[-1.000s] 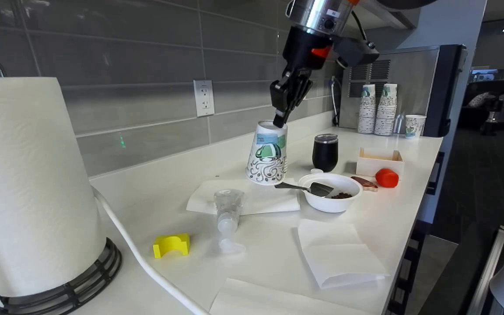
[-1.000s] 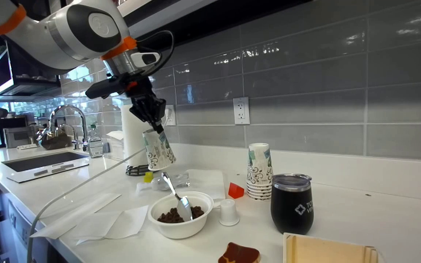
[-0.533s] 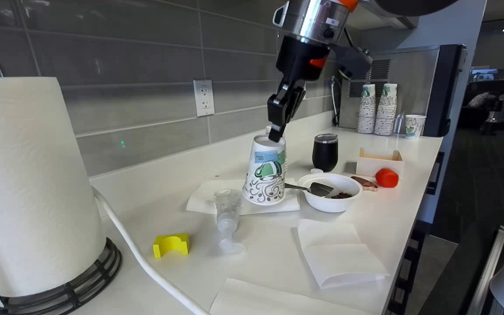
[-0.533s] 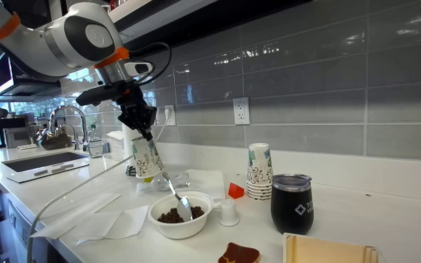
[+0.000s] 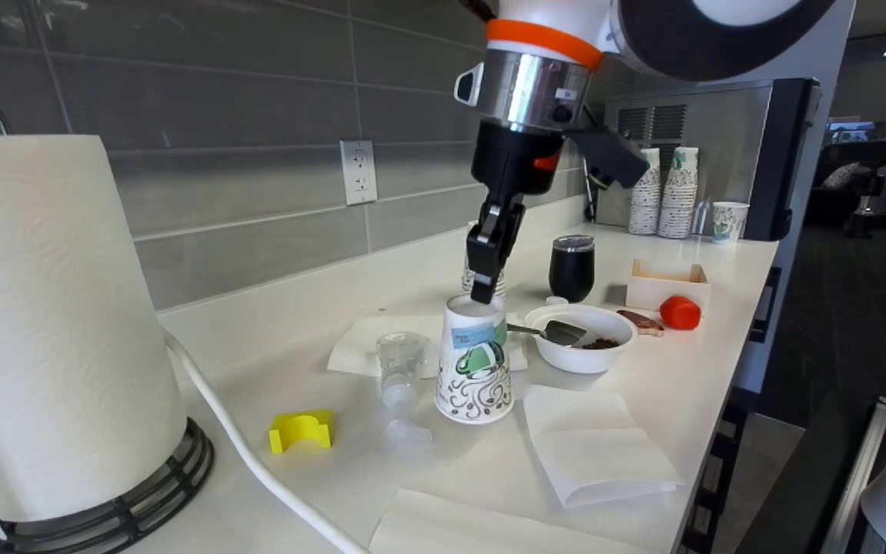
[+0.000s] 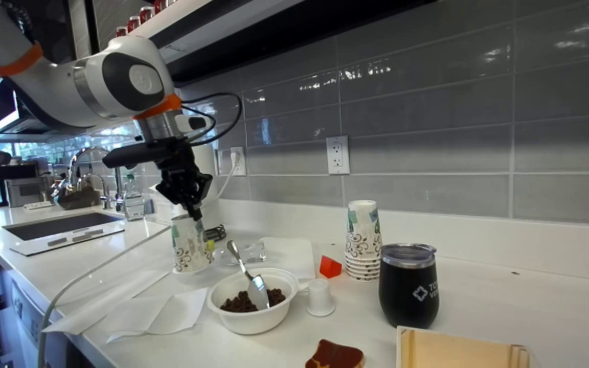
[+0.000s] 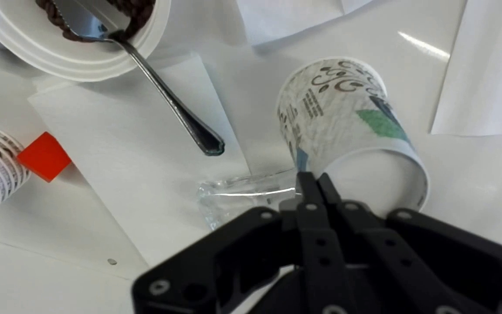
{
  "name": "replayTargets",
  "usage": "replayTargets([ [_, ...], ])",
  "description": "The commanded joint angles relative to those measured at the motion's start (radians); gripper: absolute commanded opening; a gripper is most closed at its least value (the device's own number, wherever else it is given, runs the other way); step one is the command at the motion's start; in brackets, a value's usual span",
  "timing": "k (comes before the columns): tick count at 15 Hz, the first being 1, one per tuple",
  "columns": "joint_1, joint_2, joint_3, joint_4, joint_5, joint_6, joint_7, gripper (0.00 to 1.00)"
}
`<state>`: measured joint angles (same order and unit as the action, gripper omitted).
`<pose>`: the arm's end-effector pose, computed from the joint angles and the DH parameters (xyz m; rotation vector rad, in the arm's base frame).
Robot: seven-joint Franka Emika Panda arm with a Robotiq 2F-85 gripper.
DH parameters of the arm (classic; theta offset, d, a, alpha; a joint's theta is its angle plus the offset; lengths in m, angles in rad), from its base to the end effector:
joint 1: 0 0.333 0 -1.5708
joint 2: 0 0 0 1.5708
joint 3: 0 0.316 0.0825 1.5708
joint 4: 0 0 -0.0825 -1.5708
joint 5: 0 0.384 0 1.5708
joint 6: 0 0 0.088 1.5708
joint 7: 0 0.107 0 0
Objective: Remove one cup from the stack and put it on the left side of the counter.
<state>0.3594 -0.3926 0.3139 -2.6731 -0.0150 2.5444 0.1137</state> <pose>0.3259 0.2556 0.3810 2.9638 0.8573 0.4277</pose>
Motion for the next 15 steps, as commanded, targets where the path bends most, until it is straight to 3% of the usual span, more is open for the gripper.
replayTargets([
  [1,0.009,0.085,-0.007,0.042,0.025,0.023,-0.05,0.01],
  [4,0.001,0.125,-0.006,0.057,0.022,0.03,-0.063,0.01],
  [5,-0.005,0.133,-0.001,0.062,0.011,0.027,-0.057,0.11],
  [6,-0.003,0.141,-0.003,0.066,0.015,0.027,-0.063,0.29],
  [15,-0.006,0.169,-0.001,0.089,0.009,0.018,-0.08,0.95],
])
